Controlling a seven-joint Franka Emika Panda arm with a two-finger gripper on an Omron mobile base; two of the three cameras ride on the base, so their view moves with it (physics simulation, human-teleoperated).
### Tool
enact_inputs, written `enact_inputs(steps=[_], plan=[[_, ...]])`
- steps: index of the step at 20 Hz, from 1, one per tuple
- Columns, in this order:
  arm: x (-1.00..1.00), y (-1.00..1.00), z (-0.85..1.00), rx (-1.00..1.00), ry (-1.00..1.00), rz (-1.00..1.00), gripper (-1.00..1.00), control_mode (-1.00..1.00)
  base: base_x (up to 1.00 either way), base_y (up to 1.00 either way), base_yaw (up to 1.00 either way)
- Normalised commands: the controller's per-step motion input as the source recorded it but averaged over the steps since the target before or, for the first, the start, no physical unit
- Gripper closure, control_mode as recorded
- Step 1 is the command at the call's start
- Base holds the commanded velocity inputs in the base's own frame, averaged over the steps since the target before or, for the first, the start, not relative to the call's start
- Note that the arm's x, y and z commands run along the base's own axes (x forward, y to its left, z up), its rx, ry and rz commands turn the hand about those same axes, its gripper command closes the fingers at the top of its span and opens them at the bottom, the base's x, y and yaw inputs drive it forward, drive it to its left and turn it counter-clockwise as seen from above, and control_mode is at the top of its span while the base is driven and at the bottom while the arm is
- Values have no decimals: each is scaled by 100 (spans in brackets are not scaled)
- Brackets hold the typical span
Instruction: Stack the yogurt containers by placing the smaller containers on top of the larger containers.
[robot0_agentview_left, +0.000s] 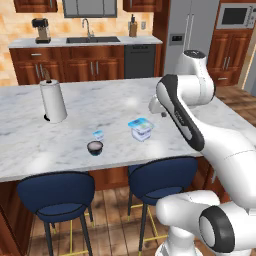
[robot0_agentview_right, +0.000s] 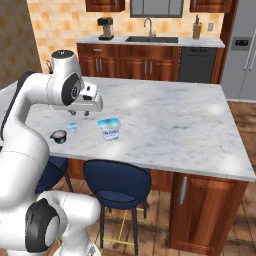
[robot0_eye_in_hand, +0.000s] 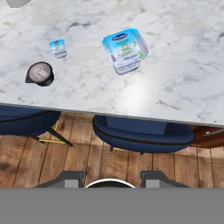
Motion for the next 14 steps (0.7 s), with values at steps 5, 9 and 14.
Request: enact_inputs(steps=[5, 9, 14], plan=[[-21, 0, -12, 0, 0, 0, -100, -100, 0, 0, 0], [-48, 10, -12, 4, -6, 0, -100, -100, 0, 0, 0], [-51, 15, 0, 11, -7, -2, -100, -100, 0, 0, 0]])
